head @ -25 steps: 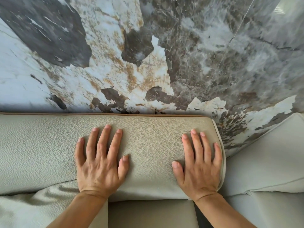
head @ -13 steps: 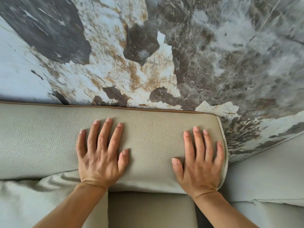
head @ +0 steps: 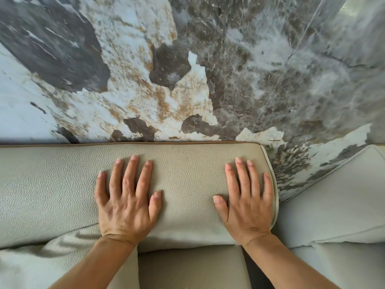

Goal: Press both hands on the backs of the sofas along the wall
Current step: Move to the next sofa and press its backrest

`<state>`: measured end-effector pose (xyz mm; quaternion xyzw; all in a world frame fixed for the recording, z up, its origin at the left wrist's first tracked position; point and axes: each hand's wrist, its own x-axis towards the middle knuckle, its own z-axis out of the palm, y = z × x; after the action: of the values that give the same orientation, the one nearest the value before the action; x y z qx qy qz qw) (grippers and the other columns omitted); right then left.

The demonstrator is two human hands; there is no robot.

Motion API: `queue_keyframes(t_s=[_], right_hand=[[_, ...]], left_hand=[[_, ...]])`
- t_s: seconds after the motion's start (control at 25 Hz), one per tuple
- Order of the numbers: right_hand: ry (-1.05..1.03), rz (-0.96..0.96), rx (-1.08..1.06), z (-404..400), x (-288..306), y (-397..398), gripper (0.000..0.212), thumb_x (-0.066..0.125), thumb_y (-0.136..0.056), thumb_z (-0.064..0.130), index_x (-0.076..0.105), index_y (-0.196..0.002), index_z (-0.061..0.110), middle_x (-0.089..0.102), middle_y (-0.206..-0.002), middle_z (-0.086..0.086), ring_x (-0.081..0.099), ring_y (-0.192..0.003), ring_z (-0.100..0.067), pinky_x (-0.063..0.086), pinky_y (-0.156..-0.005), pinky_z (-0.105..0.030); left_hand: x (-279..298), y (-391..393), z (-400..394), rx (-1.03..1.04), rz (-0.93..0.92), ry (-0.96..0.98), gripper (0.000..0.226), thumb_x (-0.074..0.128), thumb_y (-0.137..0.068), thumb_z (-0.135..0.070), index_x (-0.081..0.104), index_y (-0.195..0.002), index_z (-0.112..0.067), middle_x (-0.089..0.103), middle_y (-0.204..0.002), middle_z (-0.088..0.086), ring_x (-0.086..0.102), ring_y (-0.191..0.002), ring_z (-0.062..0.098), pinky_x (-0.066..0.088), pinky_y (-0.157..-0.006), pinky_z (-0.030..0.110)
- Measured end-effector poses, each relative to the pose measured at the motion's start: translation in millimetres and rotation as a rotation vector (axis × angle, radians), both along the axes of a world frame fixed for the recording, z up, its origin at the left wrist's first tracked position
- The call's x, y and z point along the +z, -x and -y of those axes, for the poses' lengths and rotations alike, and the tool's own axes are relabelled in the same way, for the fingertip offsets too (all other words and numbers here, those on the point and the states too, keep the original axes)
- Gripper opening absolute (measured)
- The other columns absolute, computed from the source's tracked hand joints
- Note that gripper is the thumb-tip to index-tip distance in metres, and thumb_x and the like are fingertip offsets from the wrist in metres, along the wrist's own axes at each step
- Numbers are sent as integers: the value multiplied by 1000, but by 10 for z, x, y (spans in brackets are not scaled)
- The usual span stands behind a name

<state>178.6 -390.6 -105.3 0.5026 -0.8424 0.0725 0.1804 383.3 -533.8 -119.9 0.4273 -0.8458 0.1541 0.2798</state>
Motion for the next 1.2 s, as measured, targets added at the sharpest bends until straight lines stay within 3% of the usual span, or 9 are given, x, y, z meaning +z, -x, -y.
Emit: queue_keyframes(t_s=[0.2, 0.32, 0.48, 0.68, 1.0, 1.2], right_hand=[[-74, 45, -128, -199, 297, -330, 68, 14, -94, 56, 13, -152, 20, 21, -160, -5, 18, -147, -26, 18, -117, -53], [-87, 65, -143, -399, 513, -630, 67, 15, -94, 55, 12, -152, 21, 18, -161, -5, 16, -147, -25, 16, -118, -53], [-55, 62, -90, -721, 1048, -1032, 67, 20, -94, 54, 21, -151, 19, 24, -158, -7, 25, -145, -27, 19, -115, -53], [-43, 75, -56, -1148, 1773, -1500, 67, 19, -94, 53, 21, -152, 18, 22, -159, -7, 21, -146, -27, 17, -116, -54], [92, 100, 31, -2173, 3221, -2386, 68, 23, -92, 52, 26, -150, 16, 26, -158, -10, 23, -145, -30, 17, -115, -59], [248, 72, 115, -2966, 4138, -3057, 68, 19, -94, 54, 20, -152, 18, 19, -160, -9, 17, -147, -29, 12, -116, -59]], left_hand=[[309, -89, -131, -84, -5, -285, 64, 28, -90, -52, 36, -146, -22, 38, -152, 9, 27, -141, 32, 12, -117, 55], [550, -285, -276, -137, 21, -453, 69, 15, -90, -55, 23, -151, -23, 21, -160, 6, 10, -147, 28, 3, -120, 50], [987, -843, -709, -171, 81, -400, 64, 21, -93, -50, 23, -151, -22, 22, -159, 7, 14, -147, 28, 10, -118, 53], [1775, -1411, -1253, -113, 112, -379, 63, 25, -93, -47, 27, -150, -21, 25, -158, 8, 15, -146, 27, 10, -118, 53], [3405, -2302, -2588, -24, 21, -317, 63, 29, -90, -44, 36, -146, -15, 35, -154, 12, 26, -143, 33, 17, -116, 57], [4297, -3037, -3491, 29, -30, -179, 60, 34, -90, -43, 37, -144, -15, 36, -153, 11, 28, -142, 32, 21, -114, 58]])
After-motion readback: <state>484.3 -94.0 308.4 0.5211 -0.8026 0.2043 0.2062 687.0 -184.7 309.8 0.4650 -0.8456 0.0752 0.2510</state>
